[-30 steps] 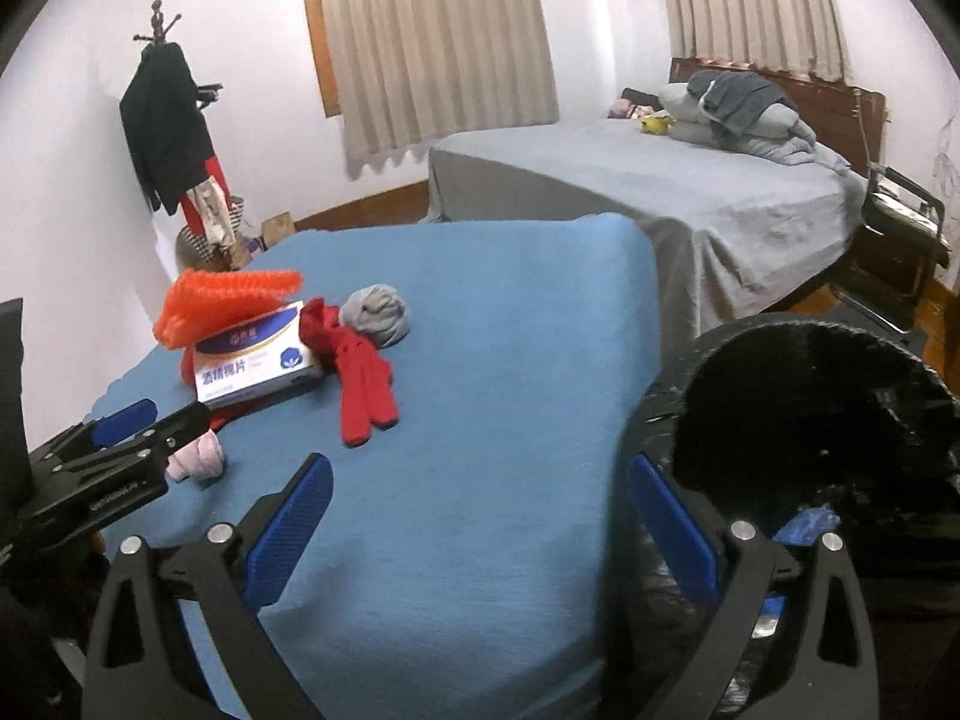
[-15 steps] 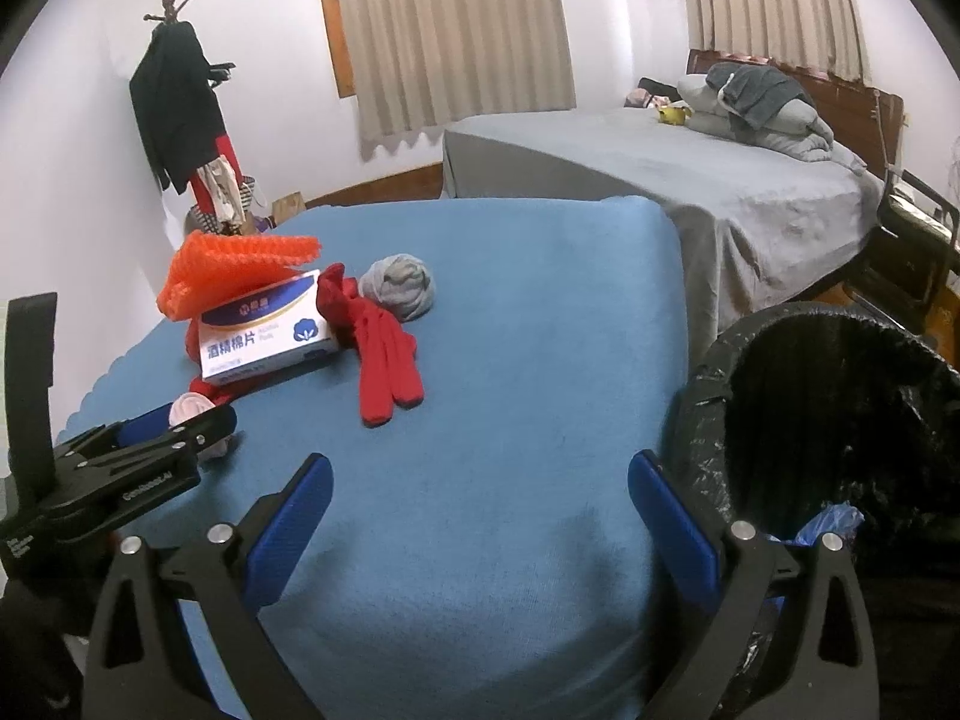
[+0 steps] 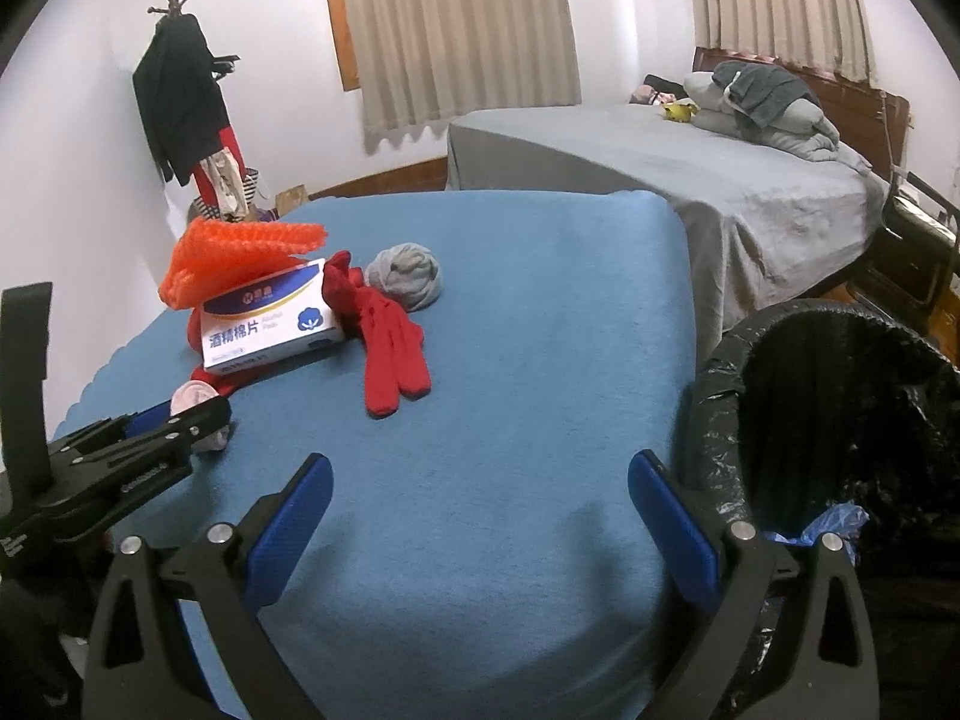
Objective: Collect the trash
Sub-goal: 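Grasp the pink cloth with the left gripper, then grasp the orange foam net with the right gripper while the left gripper holds the pink cloth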
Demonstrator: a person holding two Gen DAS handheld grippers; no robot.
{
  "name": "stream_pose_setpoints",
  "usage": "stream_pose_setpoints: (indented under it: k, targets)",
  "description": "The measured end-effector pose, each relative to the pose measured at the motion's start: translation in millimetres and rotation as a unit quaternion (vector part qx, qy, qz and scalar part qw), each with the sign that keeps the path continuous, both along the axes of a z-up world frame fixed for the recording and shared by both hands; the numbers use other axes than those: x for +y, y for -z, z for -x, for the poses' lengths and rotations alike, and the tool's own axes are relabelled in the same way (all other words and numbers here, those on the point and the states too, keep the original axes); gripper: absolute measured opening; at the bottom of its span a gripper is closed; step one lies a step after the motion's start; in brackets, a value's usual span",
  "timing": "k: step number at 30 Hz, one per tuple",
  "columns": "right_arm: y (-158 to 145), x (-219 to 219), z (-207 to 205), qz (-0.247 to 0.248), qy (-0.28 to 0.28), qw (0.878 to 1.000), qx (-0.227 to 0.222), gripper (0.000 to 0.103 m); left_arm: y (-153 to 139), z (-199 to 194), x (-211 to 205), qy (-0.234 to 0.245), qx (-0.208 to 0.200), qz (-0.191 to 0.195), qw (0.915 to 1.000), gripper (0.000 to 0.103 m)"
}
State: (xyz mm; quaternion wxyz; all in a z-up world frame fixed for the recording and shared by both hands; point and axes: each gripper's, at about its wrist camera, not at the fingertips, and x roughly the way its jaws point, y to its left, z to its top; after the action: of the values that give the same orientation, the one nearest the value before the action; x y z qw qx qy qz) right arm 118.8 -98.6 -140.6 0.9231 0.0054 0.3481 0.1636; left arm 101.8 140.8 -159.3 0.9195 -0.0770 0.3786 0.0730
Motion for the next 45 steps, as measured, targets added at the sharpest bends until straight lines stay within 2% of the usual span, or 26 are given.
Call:
stream_pose_setpoints:
  k: [6, 12, 25, 31, 38, 43, 45]
  targets:
    - [-7, -2, -5, -0.006, 0.005, 1.000, -0.008, 0.097, -13, 11, -8, 0.012, -0.016, -0.009, 0.9998, 0.040]
    - [-20, 12, -17, -0.014, -0.006, 1.000, -0.024, 0.097, -30, 17, 3, 0.000, -0.039, -0.016, 0.9991, 0.040]
    - [-65, 80, -46, -0.050, -0.067, 0.995, -0.059, 0.094, -72, 6, 60, -0.054, -0.061, -0.035, 0.9961, 0.040]
    - [-80, 115, -66, -0.066, -0.107, 0.990, -0.057, 0.087, -90, 0, 78, -0.063, -0.079, -0.043, 0.9940, 0.040]
    - [-61, 151, -84, -0.057, -0.153, 0.987, -0.012, 0.077, -95, -6, 95, -0.076, -0.081, -0.044, 0.9929, 0.040]
    - [-42, 159, -85, -0.048, -0.173, 0.984, 0.018, 0.066, -91, -6, 102, -0.081, -0.076, -0.042, 0.9929, 0.040]
    - [-40, 161, -85, -0.048, -0.178, 0.983, 0.024, 0.053, -89, -6, 100, -0.082, -0.073, -0.041, 0.9931, 0.040]
